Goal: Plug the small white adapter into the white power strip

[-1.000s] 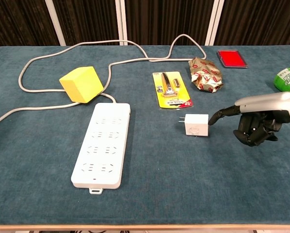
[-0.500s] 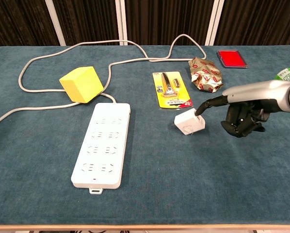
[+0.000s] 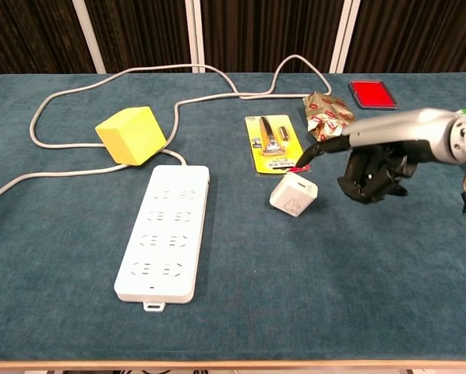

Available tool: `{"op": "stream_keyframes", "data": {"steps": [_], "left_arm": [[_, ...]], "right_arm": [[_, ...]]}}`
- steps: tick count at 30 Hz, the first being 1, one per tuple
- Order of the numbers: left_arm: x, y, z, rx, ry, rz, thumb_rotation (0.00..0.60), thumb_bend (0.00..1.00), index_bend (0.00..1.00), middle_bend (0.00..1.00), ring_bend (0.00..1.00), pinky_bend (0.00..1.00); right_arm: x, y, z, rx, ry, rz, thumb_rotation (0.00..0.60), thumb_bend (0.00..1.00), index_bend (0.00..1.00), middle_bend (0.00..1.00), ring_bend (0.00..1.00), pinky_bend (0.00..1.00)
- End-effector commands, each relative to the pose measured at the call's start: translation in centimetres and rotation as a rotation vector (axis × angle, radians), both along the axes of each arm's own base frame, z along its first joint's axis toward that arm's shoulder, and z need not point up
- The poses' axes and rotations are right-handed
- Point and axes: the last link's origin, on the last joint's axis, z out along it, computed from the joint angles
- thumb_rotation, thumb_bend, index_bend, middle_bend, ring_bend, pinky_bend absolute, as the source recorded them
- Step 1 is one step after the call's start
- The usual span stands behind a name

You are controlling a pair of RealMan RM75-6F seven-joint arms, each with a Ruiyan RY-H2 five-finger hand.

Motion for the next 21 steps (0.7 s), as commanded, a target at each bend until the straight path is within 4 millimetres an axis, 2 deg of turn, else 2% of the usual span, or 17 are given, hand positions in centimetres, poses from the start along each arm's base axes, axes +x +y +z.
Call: {"op": "stream_keyframes", "data": {"steps": [1,3,6,15,21], "left_arm": [[0.0,0.0,-0.1,-0.002,0.001,-0.001,0.600,0.08,0.18,0.00,0.00,0.00],[0.1,0.0,-0.1,-0.005,0.003,-0.001,0.600,0.08,0.18,0.00,0.00,0.00],[0.1,0.1,-0.2,-0.007,0.005,-0.002,0.600,0.08,0.17,0.00,0.00,0.00],[0.1,0.1,-0.3,-0.009,0.007,0.005,0.600,0.08,0.17,0.00,0.00,0.00],[0.0,0.2,-0.3,-0.012,0.006,0.009,0.600,0.08,0.17,0.00,0.00,0.00]], "right_arm": [[0.2,-0.5,1.0,-0.098,-0.066,-0.034,0.600,0.54,0.08,0.27,0.27,0.34],[-0.2,-0.7,1.3,-0.144,-0.053,-0.036,0.600,0.44,0.05,0.19,0.17,0.26],[-0.5,-0.5,1.3,-0.171,-0.036,-0.048,0.600,0.36,0.04,0.17,0.14,0.22],[-1.1,0.3,-0.6,-0.209,0.011,-0.102,0.600,0.35,0.04,0.17,0.15,0.20],[-0.4,0.8,-2.3,-0.240,0.049,-0.128,0.600,0.35,0.07,0.17,0.18,0.19]]}}
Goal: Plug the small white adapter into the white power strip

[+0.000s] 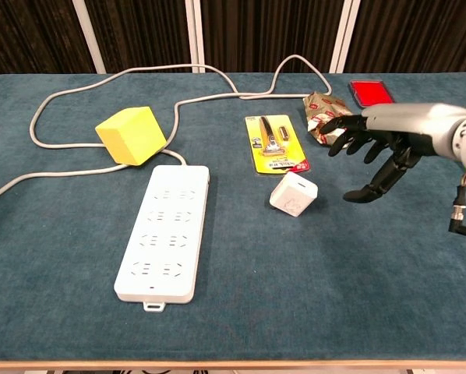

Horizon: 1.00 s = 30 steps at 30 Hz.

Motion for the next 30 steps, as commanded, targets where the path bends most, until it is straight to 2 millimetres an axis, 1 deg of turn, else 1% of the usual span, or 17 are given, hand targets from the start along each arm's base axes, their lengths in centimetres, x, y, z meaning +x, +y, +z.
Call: {"op": "stream_keyframes", "data": {"steps": [1,6,10,17,23,30], "left_arm": [[0.0,0.0,0.0,0.000,-0.001,0.000,0.600,0.08,0.17,0.00,0.00,0.00],[-0.1,0.1,0.1,0.000,-0.004,0.003,0.600,0.08,0.17,0.00,0.00,0.00],[-0.2,0.1,0.2,0.000,-0.007,0.004,0.600,0.08,0.17,0.00,0.00,0.00],[-0.3,0.2,0.4,0.004,-0.013,0.011,0.600,0.08,0.17,0.00,0.00,0.00],[-0.4,0.3,0.3,0.001,-0.013,0.017,0.600,0.08,0.18,0.00,0.00,0.00],[-0.4,0.3,0.3,-0.001,-0.011,0.015,0.600,0.08,0.17,0.00,0.00,0.00]], "right_arm": [[0.7,0.2,-1.1,-0.016,0.018,-0.021,0.600,0.35,0.07,0.17,0.18,0.19],[1.8,0.1,-2.1,-0.029,0.016,-0.034,0.600,0.35,0.11,0.18,0.21,0.19],[2.3,-0.2,-3.2,-0.036,0.017,-0.049,0.600,0.35,0.18,0.24,0.24,0.19],[2.5,-1.0,-5.1,-0.056,0.029,-0.079,0.600,0.35,0.26,0.31,0.29,0.19],[2.8,-1.5,-5.7,-0.074,0.033,-0.091,0.600,0.35,0.28,0.34,0.31,0.19],[3.0,-1.5,-6.1,-0.074,0.029,-0.095,0.600,0.36,0.32,0.39,0.33,0.20]]}}
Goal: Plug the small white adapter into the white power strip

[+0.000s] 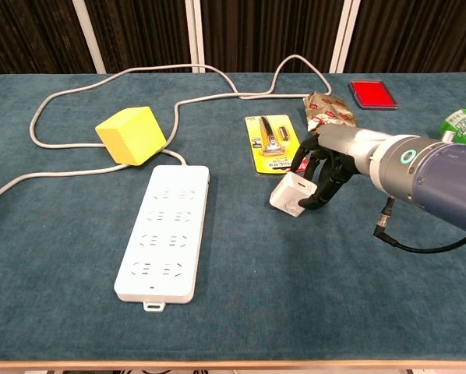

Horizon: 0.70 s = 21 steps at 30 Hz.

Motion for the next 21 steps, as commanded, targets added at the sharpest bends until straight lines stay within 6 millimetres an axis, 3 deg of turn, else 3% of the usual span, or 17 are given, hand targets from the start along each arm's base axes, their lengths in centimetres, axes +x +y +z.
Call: {"op": "stream_keyframes", "data": {"steps": [1,21], "left_arm": [[0.0,0.0,0.0,0.001,0.000,0.001,0.600,0.08,0.17,0.00,0.00,0.00],[-0.1,0.2,0.0,-0.002,-0.001,0.012,0.600,0.08,0.18,0.00,0.00,0.00]], "right_arm": [[0.1,0.0,-0.2,-0.003,-0.008,-0.002,0.600,0.36,0.33,0.40,0.33,0.20],[-0.1,-0.5,-1.9,-0.016,0.015,-0.018,0.600,0.41,0.39,0.43,0.37,0.22]]}}
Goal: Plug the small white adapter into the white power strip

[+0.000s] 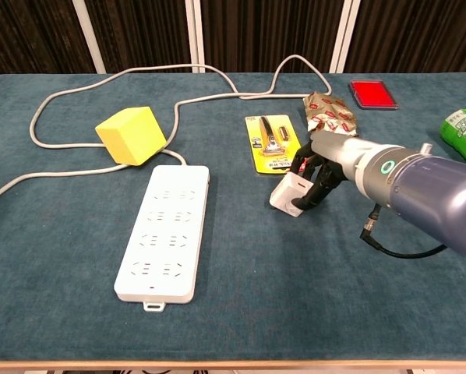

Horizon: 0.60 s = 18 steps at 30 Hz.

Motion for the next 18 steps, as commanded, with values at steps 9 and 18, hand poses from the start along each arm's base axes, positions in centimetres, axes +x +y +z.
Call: {"op": "stream_keyframes", "data": {"steps": [9,18], "left_arm": [[-0.01,0.04,-0.04,-0.003,0.000,0.003,0.600,0.08,0.19,0.00,0.00,0.00],[0.04,-0.01,-0.02,0.000,0.001,0.000,0.600,0.08,0.19,0.00,0.00,0.00]], "right_arm": [[0.10,-0.15,-0.33,-0.007,-0.004,-0.007,0.600,0.42,0.43,0.45,0.40,0.23],[0.18,-0.27,-0.71,-0.016,-0.006,-0.017,0.600,0.46,0.49,0.48,0.43,0.26]]}}
